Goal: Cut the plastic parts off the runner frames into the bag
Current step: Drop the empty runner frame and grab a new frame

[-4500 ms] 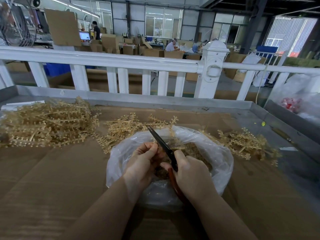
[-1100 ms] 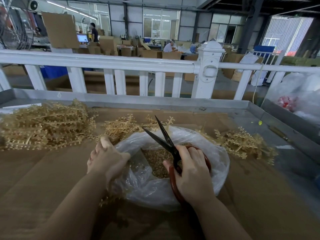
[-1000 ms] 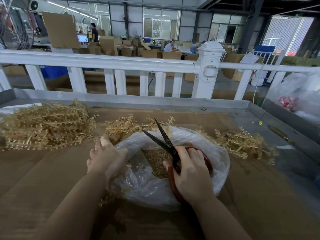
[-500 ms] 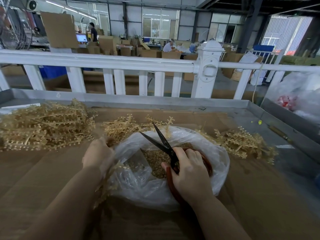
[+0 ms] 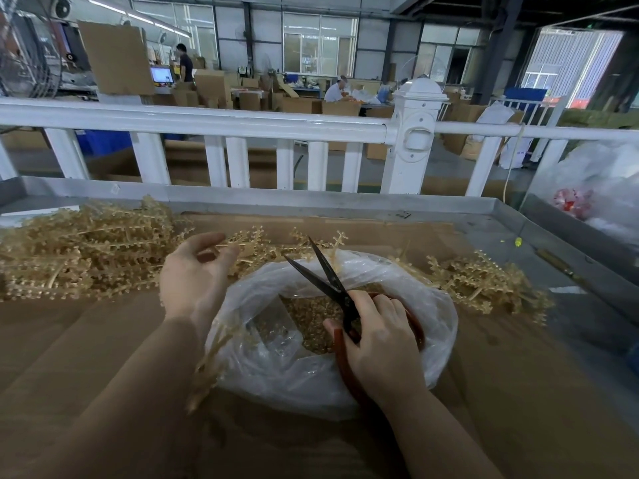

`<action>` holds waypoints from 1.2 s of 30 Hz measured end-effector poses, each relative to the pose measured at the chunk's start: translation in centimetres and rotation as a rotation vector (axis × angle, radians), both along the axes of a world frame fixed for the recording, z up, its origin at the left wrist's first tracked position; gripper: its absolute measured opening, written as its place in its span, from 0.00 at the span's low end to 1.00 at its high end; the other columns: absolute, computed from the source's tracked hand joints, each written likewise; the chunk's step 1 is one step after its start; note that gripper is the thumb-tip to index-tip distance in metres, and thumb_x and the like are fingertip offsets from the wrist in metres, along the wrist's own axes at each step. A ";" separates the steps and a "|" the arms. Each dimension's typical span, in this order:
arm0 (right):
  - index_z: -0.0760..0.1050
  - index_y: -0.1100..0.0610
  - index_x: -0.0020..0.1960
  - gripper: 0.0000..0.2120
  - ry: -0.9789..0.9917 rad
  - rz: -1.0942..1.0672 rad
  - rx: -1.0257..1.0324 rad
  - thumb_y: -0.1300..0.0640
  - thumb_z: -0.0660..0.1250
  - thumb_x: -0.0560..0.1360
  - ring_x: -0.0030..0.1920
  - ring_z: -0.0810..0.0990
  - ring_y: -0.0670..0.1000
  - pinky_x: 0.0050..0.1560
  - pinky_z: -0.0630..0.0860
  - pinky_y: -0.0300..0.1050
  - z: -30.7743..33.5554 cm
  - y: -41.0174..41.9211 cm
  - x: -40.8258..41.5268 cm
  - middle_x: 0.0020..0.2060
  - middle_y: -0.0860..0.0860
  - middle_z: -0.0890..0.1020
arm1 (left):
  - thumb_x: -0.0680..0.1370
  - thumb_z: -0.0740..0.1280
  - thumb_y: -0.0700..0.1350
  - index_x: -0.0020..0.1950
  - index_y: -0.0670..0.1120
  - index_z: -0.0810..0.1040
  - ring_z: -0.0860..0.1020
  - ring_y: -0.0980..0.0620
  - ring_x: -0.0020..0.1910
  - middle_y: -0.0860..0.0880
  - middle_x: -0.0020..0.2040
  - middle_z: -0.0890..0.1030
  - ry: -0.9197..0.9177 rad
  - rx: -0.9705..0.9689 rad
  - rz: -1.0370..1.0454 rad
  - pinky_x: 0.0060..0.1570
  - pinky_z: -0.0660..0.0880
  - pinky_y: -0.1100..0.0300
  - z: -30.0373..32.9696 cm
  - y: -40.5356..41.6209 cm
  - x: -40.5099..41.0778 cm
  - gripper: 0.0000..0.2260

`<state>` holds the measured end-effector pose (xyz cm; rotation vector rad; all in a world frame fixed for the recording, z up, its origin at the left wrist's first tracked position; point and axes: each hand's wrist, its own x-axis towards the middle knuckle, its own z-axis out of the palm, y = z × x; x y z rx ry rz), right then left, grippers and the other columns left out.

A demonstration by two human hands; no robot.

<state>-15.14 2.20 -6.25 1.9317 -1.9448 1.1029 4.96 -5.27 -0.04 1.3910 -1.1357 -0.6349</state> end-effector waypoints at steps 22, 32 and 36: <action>0.77 0.59 0.57 0.18 -0.104 -0.020 -0.123 0.49 0.70 0.73 0.46 0.76 0.54 0.49 0.70 0.44 0.2 0.1 0.0 0.43 0.52 0.79 | 0.77 0.68 0.45 0.54 0.48 0.83 0.70 0.57 0.54 0.55 0.54 0.71 -0.635 -0.091 -0.399 0.54 0.66 0.71 -1.0 1.0 -3.4 0.08; 0.76 0.58 0.59 0.18 -0.073 -0.023 -0.034 0.47 0.67 0.75 0.48 0.76 0.56 0.51 0.73 0.50 0.0 -0.1 0.0 0.45 0.53 0.79 | 0.81 0.60 0.42 0.74 0.50 0.65 0.70 0.44 0.66 0.45 0.67 0.74 -0.806 0.251 -0.260 0.65 0.68 0.50 -0.8 -0.4 -3.1 0.21; 0.76 0.56 0.58 0.17 -0.027 -0.043 0.025 0.47 0.67 0.75 0.48 0.75 0.55 0.50 0.73 0.50 0.0 -0.1 0.0 0.46 0.53 0.79 | 0.78 0.66 0.49 0.77 0.49 0.59 0.66 0.43 0.69 0.44 0.70 0.69 -0.865 0.360 -0.244 0.69 0.63 0.43 -1.2 -0.6 -3.3 0.29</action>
